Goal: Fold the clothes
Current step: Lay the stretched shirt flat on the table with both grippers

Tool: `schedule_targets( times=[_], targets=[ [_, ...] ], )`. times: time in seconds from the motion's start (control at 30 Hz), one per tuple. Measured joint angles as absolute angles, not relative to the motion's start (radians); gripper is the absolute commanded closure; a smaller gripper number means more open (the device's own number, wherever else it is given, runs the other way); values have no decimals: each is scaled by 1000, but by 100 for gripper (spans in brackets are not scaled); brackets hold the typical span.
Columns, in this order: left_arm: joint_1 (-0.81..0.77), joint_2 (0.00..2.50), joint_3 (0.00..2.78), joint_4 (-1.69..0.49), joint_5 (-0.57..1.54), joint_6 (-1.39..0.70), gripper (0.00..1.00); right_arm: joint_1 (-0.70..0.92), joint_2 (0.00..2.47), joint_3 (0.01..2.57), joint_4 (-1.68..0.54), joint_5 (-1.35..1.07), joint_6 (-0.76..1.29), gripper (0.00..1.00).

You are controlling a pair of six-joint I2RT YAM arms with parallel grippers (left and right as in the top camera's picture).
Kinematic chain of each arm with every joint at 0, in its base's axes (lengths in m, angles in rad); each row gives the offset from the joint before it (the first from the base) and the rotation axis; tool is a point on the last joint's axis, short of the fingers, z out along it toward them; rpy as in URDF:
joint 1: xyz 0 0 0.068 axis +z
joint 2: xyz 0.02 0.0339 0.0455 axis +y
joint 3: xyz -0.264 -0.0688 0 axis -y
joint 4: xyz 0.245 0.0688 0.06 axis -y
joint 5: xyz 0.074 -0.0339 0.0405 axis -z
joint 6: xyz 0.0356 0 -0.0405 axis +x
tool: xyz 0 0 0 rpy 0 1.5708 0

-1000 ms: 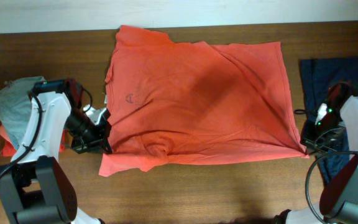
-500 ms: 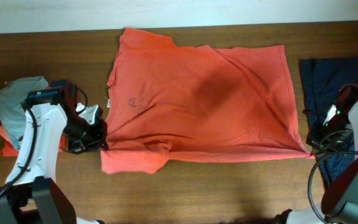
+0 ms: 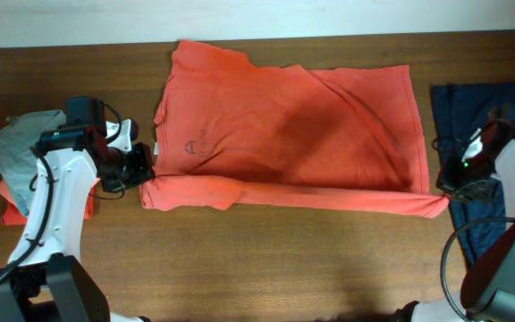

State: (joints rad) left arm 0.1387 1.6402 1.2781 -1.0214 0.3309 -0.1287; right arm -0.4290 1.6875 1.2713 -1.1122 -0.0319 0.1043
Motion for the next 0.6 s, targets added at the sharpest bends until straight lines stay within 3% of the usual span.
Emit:
schedule_targets(
  times=[0.6],
  targets=[
    [139,1640,1275,-846,336,-140,99,-362,1688,1271,-899,-28,105,93]
  ],
)
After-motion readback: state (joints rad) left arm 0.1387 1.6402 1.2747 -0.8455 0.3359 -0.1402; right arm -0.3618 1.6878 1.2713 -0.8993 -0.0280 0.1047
